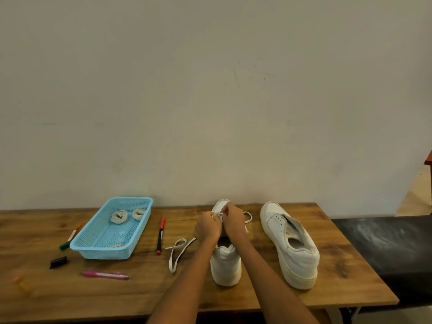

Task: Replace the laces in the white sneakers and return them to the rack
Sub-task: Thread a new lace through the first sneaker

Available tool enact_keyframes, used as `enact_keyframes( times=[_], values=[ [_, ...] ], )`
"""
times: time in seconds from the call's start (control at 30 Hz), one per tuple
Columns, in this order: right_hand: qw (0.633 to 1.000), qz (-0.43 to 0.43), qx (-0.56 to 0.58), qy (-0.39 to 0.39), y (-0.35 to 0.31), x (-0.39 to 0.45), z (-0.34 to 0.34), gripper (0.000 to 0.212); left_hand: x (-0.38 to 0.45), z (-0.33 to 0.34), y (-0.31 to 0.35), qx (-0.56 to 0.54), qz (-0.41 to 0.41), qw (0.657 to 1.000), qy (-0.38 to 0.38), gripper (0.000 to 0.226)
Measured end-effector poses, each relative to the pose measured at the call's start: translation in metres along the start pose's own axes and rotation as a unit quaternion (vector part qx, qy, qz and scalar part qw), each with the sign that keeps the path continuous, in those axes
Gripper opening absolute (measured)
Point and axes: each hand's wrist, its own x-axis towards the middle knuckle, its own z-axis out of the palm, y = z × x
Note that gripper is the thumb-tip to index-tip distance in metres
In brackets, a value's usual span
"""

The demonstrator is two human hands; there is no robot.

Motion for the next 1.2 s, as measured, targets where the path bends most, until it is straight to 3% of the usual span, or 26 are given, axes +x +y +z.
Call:
enact_keyframes(
  times=[0.13,0.2,0.3,0.4,0.57,0.63,0.77,0.8,0.83,0.9,0.97,1.03,1.07,1.13,1.2],
  values=[
    [1.000,-0.016,-0.001,-0.015,0.000,0.000,0.001,0.012,-0.002,-0.003,0.004,-0.038,-0.018,0.999,-0.021,0.024],
    [1.000,-0.021,-0.014,-0.017,-0.001,-0.001,0.000,0.014,0.002,-0.001,0.001,-0.133,-0.057,0.988,-0.056,0.027],
    [0.999,-0.011,-0.025,-0.023,-0.001,-0.003,-0.002,0.017,0.013,-0.005,-0.003,-0.320,-0.155,0.926,-0.127,0.037],
    [1.000,0.000,-0.004,-0.022,0.000,-0.002,-0.001,0.017,0.025,-0.007,-0.003,-0.300,-0.148,0.931,-0.145,0.026],
    [0.999,0.006,-0.007,-0.033,-0.003,-0.002,-0.003,0.020,0.026,0.000,0.005,-0.275,-0.148,0.944,-0.109,0.025],
    [1.000,0.009,-0.014,-0.023,-0.002,-0.003,-0.005,0.031,0.025,-0.002,0.011,-0.308,-0.166,0.935,-0.048,0.030],
    [0.997,0.075,-0.005,0.033,0.000,-0.007,-0.012,0.041,0.036,-0.018,0.022,-0.519,-0.190,0.829,0.086,0.031],
    [0.996,0.085,0.011,0.037,0.001,-0.008,-0.013,0.041,0.039,-0.022,0.020,-0.504,-0.178,0.840,0.091,0.030],
    [0.995,0.088,0.027,0.039,0.001,-0.008,-0.013,0.042,0.043,-0.027,0.015,-0.432,-0.152,0.885,0.083,0.030],
    [0.993,0.096,0.060,0.045,0.000,-0.010,-0.014,0.041,0.039,-0.036,-0.003,-0.187,-0.059,0.981,0.005,0.027],
    [0.989,0.108,0.086,0.053,0.001,-0.009,-0.014,0.041,0.031,-0.041,-0.017,0.002,0.025,0.993,-0.118,0.035],
    [0.987,0.114,0.100,0.055,0.001,-0.010,-0.014,0.042,0.029,-0.037,-0.020,0.051,0.066,0.979,-0.184,0.033],
    [0.987,0.113,0.102,0.053,0.000,-0.010,-0.013,0.043,0.028,-0.034,-0.017,0.000,0.070,0.981,-0.181,0.030],
    [0.987,0.109,0.104,0.048,-0.001,-0.010,-0.013,0.043,0.029,-0.030,-0.002,-0.246,0.000,0.960,-0.133,0.022],
    [0.987,0.111,0.109,0.045,-0.001,-0.010,-0.013,0.044,0.034,-0.034,0.018,-0.462,-0.115,0.876,-0.084,0.018]
  ],
)
